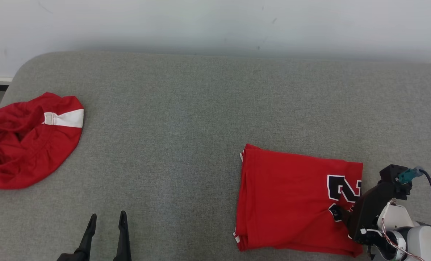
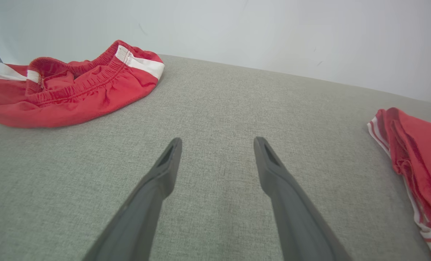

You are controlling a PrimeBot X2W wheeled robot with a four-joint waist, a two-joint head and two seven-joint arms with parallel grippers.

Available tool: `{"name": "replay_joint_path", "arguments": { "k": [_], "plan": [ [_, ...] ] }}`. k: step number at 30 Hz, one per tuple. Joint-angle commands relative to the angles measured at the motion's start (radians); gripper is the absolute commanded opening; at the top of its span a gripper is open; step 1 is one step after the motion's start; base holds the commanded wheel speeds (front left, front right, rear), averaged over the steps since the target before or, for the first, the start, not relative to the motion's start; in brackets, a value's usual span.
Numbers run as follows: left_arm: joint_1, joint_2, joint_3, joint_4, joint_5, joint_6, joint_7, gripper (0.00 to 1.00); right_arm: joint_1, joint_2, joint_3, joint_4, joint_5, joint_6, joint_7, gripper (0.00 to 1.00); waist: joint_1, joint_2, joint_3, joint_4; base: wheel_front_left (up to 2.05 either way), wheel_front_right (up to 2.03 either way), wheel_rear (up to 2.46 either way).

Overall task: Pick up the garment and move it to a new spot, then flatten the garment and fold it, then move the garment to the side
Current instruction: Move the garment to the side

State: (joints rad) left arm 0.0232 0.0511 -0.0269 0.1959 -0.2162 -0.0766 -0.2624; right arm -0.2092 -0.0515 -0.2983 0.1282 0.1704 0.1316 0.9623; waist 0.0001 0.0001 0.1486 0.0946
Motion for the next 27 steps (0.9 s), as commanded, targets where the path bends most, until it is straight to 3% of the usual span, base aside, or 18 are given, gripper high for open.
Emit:
{"name": "replay_joint_path", "arguments": {
  "k": [1, 2, 3, 4, 5, 12, 20, 27],
  "plan": [
    [-0.012, -0.001, 0.0, -0.004, -0.004, 0.0, -0.003, 1.0, -0.005, 0.003, 0.013, 0.012, -0.009, -0.002, 0.012, 1.0, -0.0001, -0.0001, 0.013, 0.009, 0.0, 0.0, 0.0],
    [-0.014, -0.001, 0.0, -0.005, -0.003, 0.0, -0.003, 1.0, -0.006, 0.004, 0.02, 0.019, -0.014, -0.002, 0.016, 1.0, -0.0001, -0.0001, 0.017, 0.01, 0.0, 0.0, 0.0],
    [-0.017, -0.001, 0.001, -0.006, -0.003, 0.001, -0.003, 1.0, -0.008, 0.005, 0.029, 0.023, -0.021, -0.002, 0.021, 0.45, -0.0001, -0.0001, 0.022, 0.01, 0.0, 0.0, 0.0],
    [-0.02, -0.001, 0.002, -0.008, -0.003, 0.002, -0.003, 1.0, -0.012, 0.005, 0.039, 0.025, -0.027, -0.002, 0.025, 0.18, -0.0001, -0.0001, 0.027, 0.01, 0.0, 0.0, 0.0],
    [-0.023, -0.001, 0.003, -0.01, -0.003, 0.002, -0.003, 1.0, -0.017, 0.005, 0.047, 0.026, -0.033, -0.002, 0.025, 0.0, -0.0001, -0.0001, 0.033, 0.008, 0.0, 0.0, 0.0],
    [-0.041, -0.001, 0.007, -0.028, 0.01, -0.001, -0.003, 1.0, -0.074, -0.069, 0.102, 0.022, -0.065, -0.003, 0.025, 0.0, -0.0001, -0.0001, 0.078, -0.032, 0.0, 0.0, 0.0],
    [-0.087, -0.001, 0.027, -0.082, 0.045, -0.018, -0.003, 1.0, -0.205, -0.248, 0.243, 0.028, -0.089, -0.003, -0.016, 0.0, -0.0001, -0.0001, 0.151, -0.144, 0.0, 0.0, 0.0],
    [-0.138, 0.008, 0.029, -0.136, 0.082, -0.037, -0.003, 1.0, -0.323, -0.376, 0.28, 0.101, -0.095, -0.003, -0.085, 0.0, -0.0001, -0.0001, 0.224, -0.251, 0.0, 0.0, 0.0]
  ]
}}
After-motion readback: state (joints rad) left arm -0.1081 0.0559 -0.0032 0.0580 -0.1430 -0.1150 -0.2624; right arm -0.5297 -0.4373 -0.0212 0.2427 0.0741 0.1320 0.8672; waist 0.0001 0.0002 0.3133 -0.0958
